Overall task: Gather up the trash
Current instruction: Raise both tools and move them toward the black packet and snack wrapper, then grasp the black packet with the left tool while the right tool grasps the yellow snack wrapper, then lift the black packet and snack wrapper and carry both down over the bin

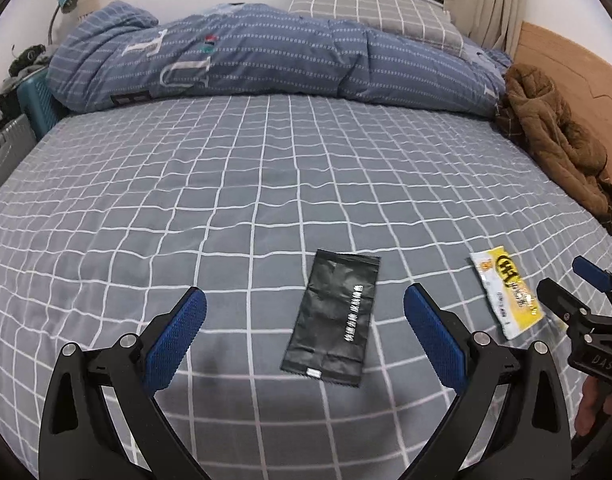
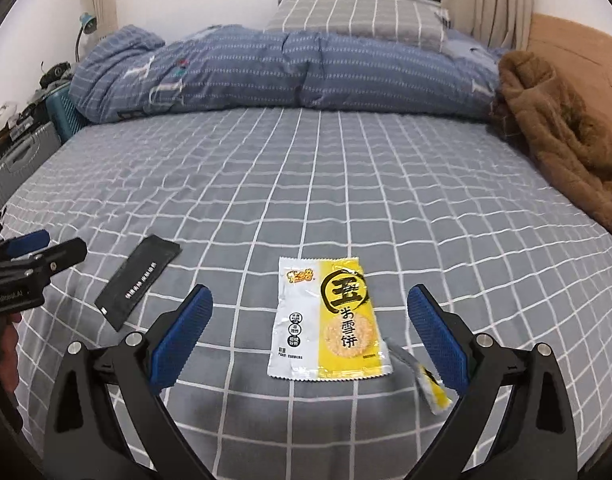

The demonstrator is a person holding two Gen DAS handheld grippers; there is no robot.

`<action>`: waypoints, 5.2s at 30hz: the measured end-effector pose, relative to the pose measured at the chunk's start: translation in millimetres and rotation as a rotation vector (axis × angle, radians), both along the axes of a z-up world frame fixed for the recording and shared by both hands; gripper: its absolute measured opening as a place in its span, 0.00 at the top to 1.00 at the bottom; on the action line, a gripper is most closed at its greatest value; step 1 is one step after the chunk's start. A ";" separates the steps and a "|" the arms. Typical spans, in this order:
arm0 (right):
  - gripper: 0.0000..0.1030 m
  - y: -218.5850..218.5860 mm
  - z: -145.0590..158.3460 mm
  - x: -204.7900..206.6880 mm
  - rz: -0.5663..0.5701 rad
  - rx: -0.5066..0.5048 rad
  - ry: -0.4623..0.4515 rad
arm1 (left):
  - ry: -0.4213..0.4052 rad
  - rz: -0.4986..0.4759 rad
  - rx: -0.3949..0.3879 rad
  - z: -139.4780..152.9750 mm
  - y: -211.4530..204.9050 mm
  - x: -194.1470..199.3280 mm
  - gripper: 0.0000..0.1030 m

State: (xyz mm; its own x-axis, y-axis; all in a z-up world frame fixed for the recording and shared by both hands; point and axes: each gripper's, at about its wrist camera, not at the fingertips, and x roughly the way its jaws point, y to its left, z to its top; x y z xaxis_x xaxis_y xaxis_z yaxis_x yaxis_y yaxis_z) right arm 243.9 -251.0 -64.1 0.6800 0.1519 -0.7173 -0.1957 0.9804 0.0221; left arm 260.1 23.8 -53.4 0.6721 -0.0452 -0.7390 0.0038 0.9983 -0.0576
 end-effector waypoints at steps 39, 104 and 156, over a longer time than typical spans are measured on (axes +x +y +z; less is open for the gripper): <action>0.59 3.3 -72.5 38.1 0.031 -0.001 0.228 | 0.153 -0.052 0.020 -72.7 -13.8 37.6 0.57; 0.67 13.0 20.1 -90.9 0.090 0.012 0.047 | 0.054 -0.024 -0.035 5.2 -25.1 -101.0 0.69; 0.67 12.2 34.9 -235.4 0.169 0.089 0.048 | 0.035 -0.030 -0.103 27.6 -40.2 -255.4 0.69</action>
State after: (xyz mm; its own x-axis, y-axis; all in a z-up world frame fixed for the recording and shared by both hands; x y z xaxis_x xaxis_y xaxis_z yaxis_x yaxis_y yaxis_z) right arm 8.5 -238.8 -29.2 0.6052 0.3251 -0.7266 -0.3536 0.9276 0.1205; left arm 4.7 -16.4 -25.8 0.6428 -0.1424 -0.7526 0.0303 0.9865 -0.1608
